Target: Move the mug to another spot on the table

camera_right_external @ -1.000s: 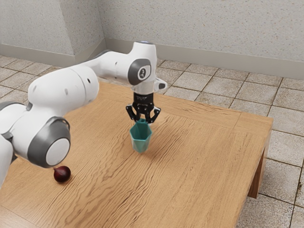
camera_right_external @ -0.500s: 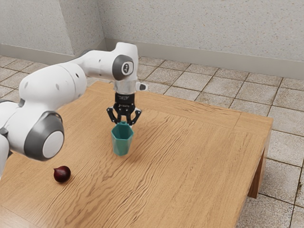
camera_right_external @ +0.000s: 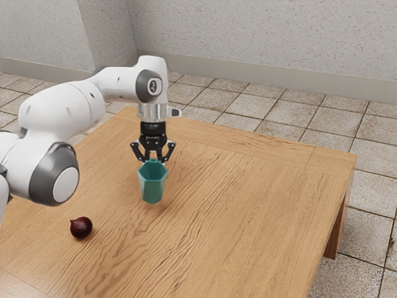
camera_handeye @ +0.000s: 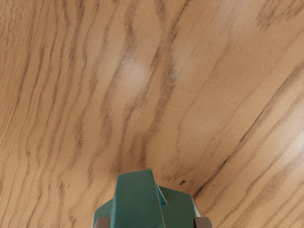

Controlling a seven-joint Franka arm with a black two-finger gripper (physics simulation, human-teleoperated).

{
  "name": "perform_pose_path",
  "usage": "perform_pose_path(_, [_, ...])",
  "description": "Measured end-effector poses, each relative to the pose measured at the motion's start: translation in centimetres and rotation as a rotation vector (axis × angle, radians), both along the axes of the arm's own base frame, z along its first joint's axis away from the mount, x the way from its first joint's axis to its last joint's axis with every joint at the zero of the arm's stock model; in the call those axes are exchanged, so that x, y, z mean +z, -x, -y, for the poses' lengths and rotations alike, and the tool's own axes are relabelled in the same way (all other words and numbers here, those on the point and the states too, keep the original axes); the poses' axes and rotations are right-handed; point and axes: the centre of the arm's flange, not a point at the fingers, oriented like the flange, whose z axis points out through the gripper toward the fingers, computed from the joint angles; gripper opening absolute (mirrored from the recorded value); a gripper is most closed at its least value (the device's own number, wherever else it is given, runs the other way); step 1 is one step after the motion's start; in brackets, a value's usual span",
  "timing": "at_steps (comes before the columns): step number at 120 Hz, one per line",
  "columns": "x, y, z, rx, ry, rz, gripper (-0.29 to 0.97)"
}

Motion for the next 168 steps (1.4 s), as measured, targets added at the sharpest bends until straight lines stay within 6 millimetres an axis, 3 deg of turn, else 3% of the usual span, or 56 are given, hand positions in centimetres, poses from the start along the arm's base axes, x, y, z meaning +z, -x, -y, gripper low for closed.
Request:
perform_pose_path(42, [0.4,-0.2,-2.0,0.085,0.121,0.029,0.11])
perform_pose_path(86, [-1.4,0.3,-3.6,0.134,0.166,-0.005,0.11])
perform_pose_path(128, [-2.9,0.1,-3.9,0.145,0.162,0.004,0.06])
perform_pose_path(168, [-4.1,-0.2,-3.7,0.151,0.150,0.037,0.30])
